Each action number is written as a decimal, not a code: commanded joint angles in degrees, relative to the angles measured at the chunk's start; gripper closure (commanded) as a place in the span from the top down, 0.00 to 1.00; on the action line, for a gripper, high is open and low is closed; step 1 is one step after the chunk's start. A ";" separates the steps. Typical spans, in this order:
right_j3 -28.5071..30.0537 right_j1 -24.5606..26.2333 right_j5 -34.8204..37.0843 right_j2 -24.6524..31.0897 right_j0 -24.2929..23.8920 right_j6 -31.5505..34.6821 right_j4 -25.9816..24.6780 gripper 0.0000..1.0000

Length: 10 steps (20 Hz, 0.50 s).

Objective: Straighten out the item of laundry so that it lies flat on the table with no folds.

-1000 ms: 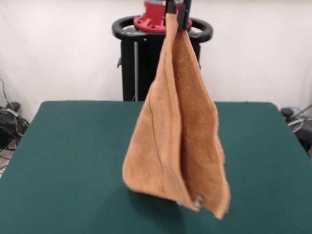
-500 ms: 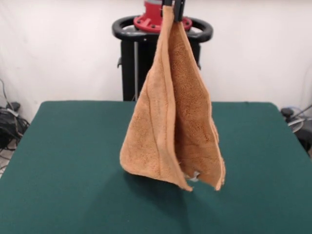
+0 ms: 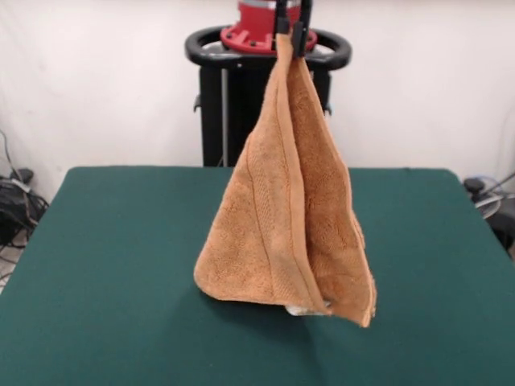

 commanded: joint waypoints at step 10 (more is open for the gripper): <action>-45.85 17.27 41.76 15.65 -0.23 -3.09 -7.76 0.00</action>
